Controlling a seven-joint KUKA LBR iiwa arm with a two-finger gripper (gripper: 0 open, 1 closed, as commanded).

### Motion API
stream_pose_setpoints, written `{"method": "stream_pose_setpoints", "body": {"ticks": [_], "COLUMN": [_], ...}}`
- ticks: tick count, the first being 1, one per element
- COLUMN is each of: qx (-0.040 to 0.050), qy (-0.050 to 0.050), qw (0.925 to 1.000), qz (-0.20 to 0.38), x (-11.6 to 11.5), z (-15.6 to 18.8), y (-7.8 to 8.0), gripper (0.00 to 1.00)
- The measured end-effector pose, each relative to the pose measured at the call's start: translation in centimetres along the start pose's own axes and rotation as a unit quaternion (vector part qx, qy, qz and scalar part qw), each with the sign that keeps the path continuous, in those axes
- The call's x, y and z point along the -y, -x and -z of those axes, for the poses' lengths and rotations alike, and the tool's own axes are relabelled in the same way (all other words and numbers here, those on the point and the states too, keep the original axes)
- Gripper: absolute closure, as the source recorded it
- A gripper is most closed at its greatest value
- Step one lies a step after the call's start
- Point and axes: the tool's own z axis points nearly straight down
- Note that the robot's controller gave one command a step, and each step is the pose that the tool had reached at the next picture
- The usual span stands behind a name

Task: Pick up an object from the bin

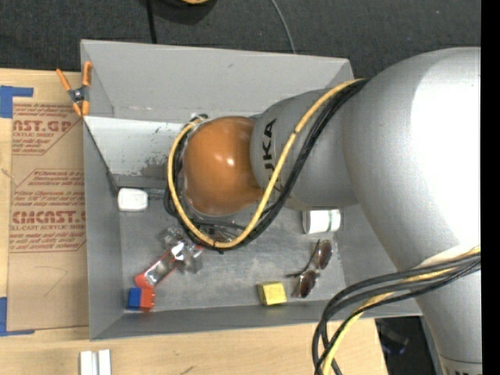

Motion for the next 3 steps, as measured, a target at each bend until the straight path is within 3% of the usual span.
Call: {"method": "stream_pose_setpoints", "body": {"ticks": [1,3], "qx": [0.0000,0.0008], "qy": [0.000,0.000], "qw": [1.0000,1.0000], "qz": [0.000,0.003], "x": [0.0,0.6], "z": [0.0,5.5], "y": [0.0,-0.2], "gripper": [1.00,1.00]}}
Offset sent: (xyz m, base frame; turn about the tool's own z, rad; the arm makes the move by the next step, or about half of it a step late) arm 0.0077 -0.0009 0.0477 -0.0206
